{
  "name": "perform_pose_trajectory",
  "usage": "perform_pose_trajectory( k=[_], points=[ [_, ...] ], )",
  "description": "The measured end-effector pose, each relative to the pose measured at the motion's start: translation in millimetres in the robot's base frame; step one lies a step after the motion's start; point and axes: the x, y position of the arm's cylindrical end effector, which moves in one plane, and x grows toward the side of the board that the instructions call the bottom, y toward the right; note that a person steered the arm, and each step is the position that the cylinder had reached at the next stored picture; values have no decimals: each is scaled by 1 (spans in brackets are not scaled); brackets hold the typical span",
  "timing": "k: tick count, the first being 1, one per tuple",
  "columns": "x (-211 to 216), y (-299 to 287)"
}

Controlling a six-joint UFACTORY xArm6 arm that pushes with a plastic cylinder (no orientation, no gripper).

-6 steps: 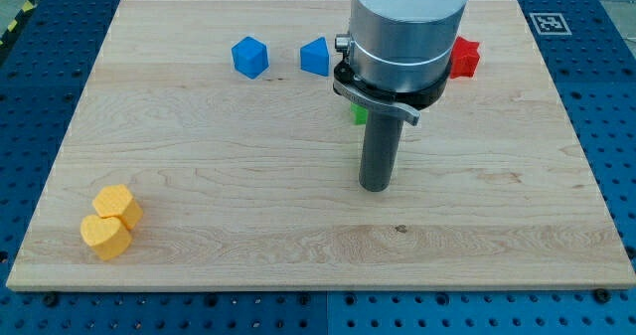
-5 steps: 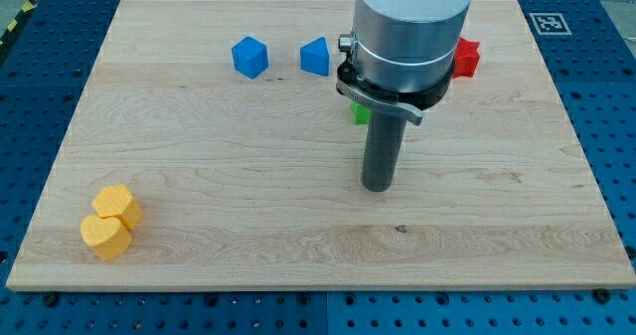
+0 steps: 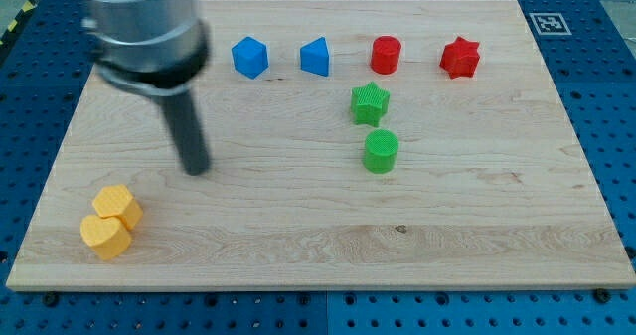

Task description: Separate the yellow hearty and the yellow hexagon

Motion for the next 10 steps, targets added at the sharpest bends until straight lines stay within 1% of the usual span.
perform_pose_trajectory(
  k=[1,2,3,4,5,6,8,9,10],
  points=[
    [-2,-93],
    [14,-127],
    [65,-128],
    [123,-127],
    [123,-127],
    [113,-105],
    [112,-25],
    [110,4],
    [110,3]
  ],
)
